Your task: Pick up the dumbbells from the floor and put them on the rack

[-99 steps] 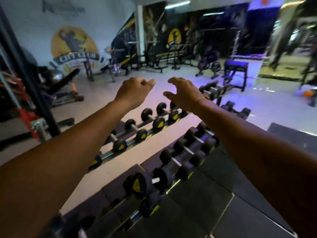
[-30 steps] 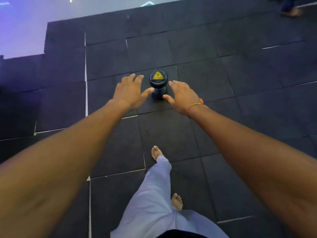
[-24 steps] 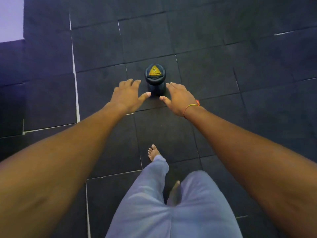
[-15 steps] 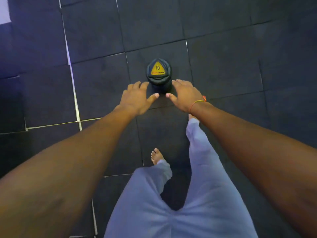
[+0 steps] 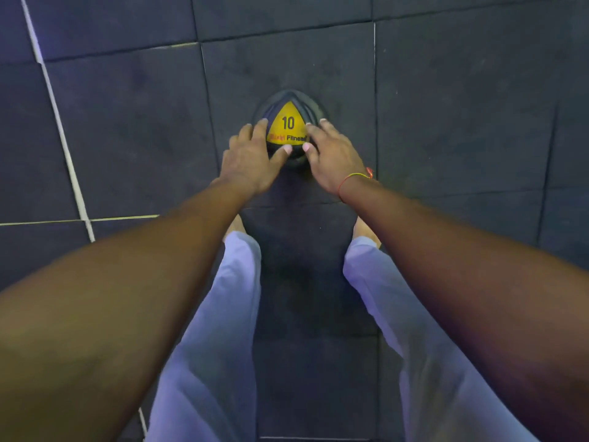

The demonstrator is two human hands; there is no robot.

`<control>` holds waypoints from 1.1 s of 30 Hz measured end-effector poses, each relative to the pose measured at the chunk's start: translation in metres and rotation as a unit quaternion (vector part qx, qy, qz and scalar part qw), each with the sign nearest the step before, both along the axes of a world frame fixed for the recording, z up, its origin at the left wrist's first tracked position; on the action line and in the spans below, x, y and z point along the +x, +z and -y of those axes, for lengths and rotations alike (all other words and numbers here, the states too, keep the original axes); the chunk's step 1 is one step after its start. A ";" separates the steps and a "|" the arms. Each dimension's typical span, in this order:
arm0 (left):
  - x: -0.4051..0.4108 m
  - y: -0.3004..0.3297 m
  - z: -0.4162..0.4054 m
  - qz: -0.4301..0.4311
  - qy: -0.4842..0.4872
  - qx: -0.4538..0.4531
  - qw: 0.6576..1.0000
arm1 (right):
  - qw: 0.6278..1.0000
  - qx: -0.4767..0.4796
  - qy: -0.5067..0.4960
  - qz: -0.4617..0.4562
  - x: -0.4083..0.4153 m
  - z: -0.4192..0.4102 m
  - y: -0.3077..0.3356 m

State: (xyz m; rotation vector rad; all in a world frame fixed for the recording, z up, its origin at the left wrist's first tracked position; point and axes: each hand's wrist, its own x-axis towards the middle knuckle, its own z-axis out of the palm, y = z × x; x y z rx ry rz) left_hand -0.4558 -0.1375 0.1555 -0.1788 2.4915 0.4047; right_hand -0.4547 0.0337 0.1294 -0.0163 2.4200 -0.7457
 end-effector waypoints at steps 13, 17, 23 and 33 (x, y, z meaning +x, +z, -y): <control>-0.012 -0.061 0.012 0.025 0.077 0.117 0.990 | 0.999 0.007 -0.038 0.012 -0.016 0.044 -0.039; -0.051 -0.057 0.043 0.075 0.117 0.131 0.982 | 0.999 0.031 -0.004 0.014 -0.052 0.063 -0.036; -0.092 -0.062 0.080 0.091 0.260 0.216 0.937 | 0.990 0.101 0.097 -0.012 -0.085 0.099 -0.026; -0.119 -0.114 0.112 0.038 0.426 0.351 0.833 | 0.909 -0.224 -0.319 0.148 -0.137 0.117 -0.067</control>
